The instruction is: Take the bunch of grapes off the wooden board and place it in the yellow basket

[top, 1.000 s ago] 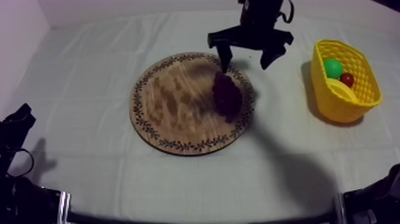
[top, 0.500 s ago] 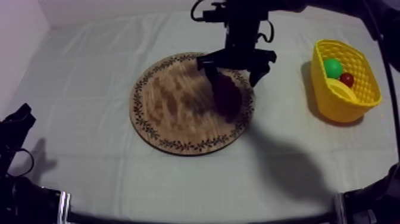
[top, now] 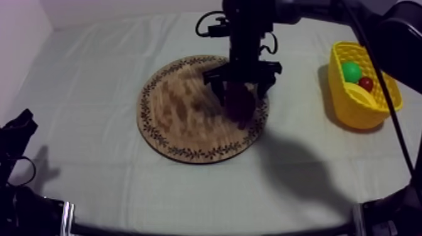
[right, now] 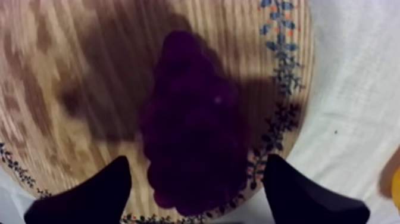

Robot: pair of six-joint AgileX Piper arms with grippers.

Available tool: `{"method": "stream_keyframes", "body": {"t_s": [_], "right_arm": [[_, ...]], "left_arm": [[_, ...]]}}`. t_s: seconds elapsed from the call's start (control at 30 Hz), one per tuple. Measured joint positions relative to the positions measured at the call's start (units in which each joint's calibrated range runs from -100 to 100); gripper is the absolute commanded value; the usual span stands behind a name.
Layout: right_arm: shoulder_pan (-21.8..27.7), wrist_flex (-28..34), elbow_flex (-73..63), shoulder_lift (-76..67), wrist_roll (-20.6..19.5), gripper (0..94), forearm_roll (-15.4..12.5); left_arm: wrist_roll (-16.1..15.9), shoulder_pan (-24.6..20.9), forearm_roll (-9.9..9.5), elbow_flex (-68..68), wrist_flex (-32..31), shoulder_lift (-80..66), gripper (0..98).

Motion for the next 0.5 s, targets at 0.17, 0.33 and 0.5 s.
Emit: {"method": "stream_keyframes", "body": {"t_s": [0.17, 0.33, 0.5], "right_arm": [[0.0, -0.34, -1.74, 2.18, -0.11, 60.9, 0.44], [0.04, -0.8, -2.96, 4.11, -0.07, 58.3, 0.44], [0.16, -0.99, -3.77, 5.07, 0.41, 51.0, 0.44]], "left_arm": [[0.0, 0.0, 0.0, 0.0, 0.0, 0.0, 0.0], [0.0, 0.0, 0.0, 0.0, 0.0, 0.0, 0.0], [0.0, 0.0, 0.0, 0.0, 0.0, 0.0, 0.0]]}}
